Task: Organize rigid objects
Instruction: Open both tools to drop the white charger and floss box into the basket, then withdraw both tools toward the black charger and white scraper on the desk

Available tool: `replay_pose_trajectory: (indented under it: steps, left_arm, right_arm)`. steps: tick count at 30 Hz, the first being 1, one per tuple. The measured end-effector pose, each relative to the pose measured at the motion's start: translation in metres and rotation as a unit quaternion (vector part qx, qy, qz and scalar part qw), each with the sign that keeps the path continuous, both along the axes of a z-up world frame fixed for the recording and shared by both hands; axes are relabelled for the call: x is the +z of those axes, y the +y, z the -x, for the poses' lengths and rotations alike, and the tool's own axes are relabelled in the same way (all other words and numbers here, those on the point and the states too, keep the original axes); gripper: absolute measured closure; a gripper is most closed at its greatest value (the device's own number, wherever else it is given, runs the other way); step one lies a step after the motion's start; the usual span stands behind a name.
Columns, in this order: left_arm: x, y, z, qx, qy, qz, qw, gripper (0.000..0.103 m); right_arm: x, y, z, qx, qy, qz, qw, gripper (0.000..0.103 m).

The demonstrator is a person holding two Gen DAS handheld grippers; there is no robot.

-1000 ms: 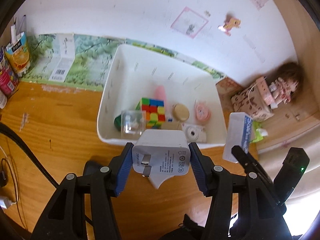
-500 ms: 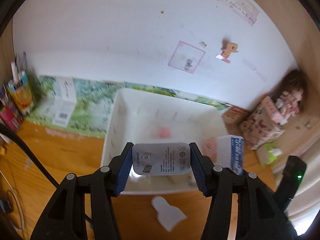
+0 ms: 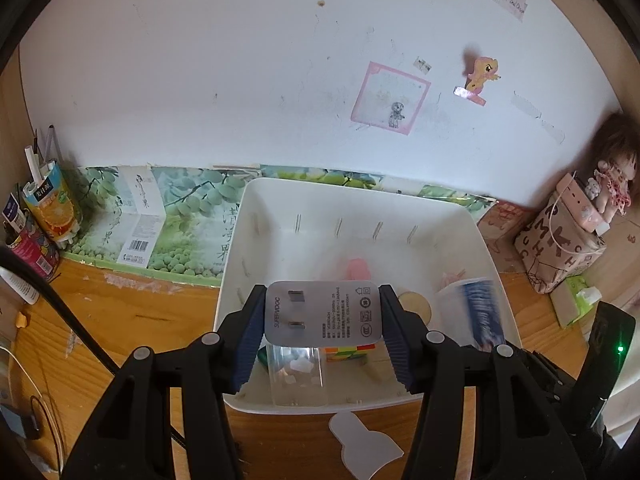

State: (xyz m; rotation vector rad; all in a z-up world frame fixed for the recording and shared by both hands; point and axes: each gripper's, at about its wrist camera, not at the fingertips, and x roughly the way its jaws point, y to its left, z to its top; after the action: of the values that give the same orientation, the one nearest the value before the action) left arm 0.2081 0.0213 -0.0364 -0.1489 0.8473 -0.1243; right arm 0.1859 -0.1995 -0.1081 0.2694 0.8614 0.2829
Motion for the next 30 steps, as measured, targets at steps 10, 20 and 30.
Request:
replay_pose_trajectory:
  steps: [10,20,30]
  left_arm:
    - [0.027,-0.002,0.017,0.013,-0.053,-0.021,0.9983,0.032]
    - [0.054,0.012,0.054,0.034,-0.094,-0.001,0.9950,0.030]
    - [0.058,0.028,0.089,0.044,-0.101,0.004,0.9939,0.030]
  right_arm:
    - [0.014,-0.001,0.011,0.006,-0.024,-0.003,1.000,0.029]
    - [0.042,-0.007,0.038,-0.005,-0.057,-0.019,0.998,0.023]
    - [0.058,-0.007,0.071,-0.015,-0.076,-0.029,0.997,0.022]
